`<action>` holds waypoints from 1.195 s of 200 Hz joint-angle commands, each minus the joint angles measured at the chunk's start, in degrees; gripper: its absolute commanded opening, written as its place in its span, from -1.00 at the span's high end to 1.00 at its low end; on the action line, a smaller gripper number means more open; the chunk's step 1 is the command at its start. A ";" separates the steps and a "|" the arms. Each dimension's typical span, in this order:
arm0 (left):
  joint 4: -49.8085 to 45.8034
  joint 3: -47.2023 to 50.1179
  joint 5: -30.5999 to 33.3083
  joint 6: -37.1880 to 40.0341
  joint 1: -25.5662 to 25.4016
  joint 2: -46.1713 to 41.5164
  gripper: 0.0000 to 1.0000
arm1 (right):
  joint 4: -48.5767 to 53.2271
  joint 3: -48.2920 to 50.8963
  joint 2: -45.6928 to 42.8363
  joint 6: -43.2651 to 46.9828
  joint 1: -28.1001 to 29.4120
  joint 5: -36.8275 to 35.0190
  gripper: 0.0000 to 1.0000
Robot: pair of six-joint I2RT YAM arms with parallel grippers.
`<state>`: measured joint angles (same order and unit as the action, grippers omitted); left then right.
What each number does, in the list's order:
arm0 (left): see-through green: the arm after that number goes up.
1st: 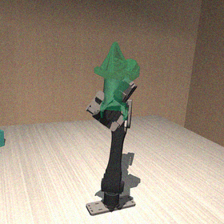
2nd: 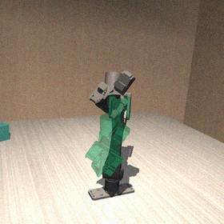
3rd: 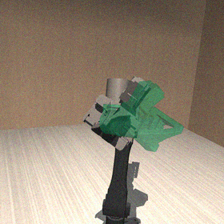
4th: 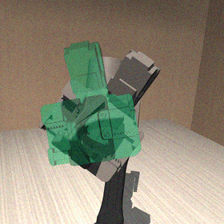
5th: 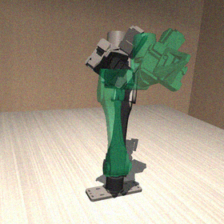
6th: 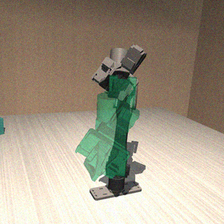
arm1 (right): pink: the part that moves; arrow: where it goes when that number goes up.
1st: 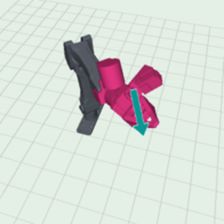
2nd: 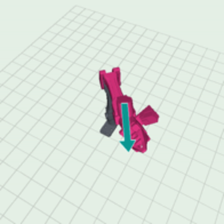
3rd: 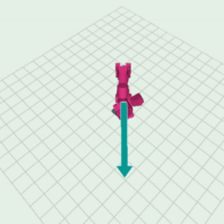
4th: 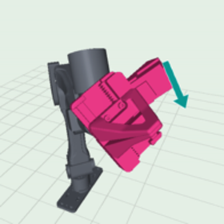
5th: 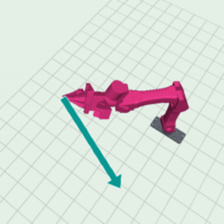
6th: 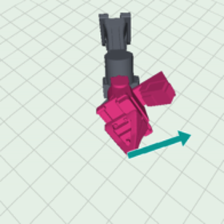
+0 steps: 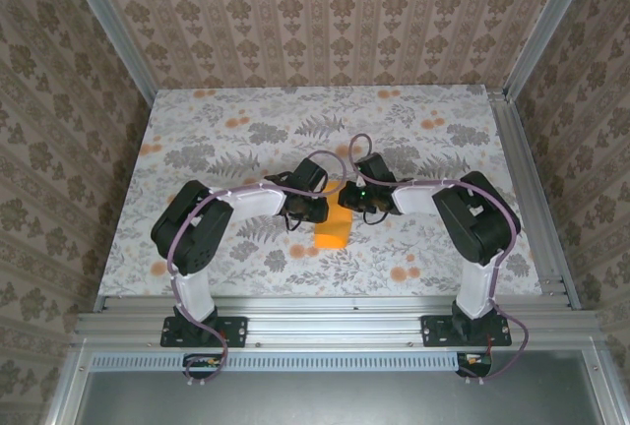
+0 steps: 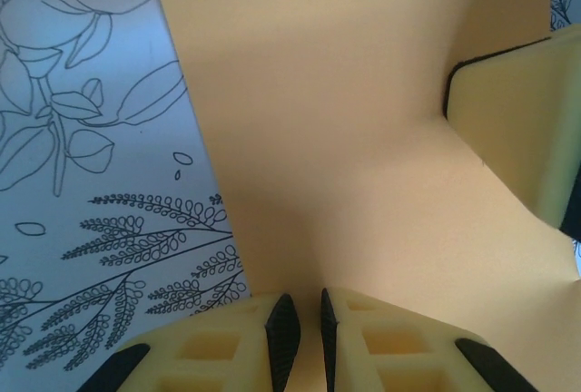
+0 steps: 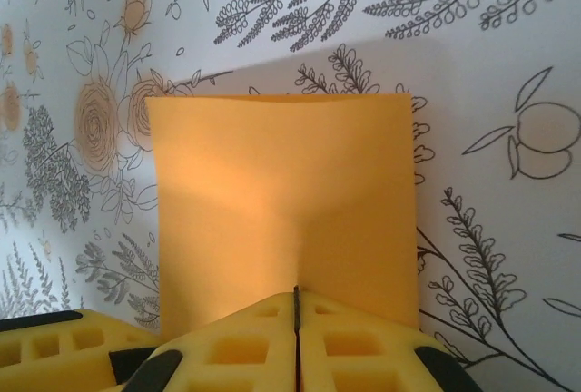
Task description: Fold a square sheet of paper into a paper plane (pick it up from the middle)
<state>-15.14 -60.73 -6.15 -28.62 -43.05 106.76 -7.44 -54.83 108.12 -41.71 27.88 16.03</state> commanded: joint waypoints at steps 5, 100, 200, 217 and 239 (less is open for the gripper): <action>-9.47 5.56 3.59 1.81 0.32 6.79 0.56 | 0.72 -1.25 2.00 2.10 -1.76 -4.07 0.81; -10.56 6.06 4.12 2.56 0.30 6.96 0.56 | 0.32 -0.29 1.24 3.62 -7.39 -6.02 0.81; -10.73 4.42 3.62 2.72 0.25 8.10 0.55 | -1.03 3.18 -8.57 0.78 -2.38 1.28 0.80; -10.62 4.49 3.51 2.85 0.31 8.10 0.55 | -3.13 1.59 -5.58 -0.16 -2.30 1.62 0.80; -10.72 4.91 3.60 2.96 0.33 7.52 0.55 | -3.30 -1.20 -2.39 0.29 -2.04 1.11 0.80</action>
<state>-14.22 -60.90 -6.17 -27.29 -43.05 107.13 -9.39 -53.15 101.65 -40.53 25.82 16.73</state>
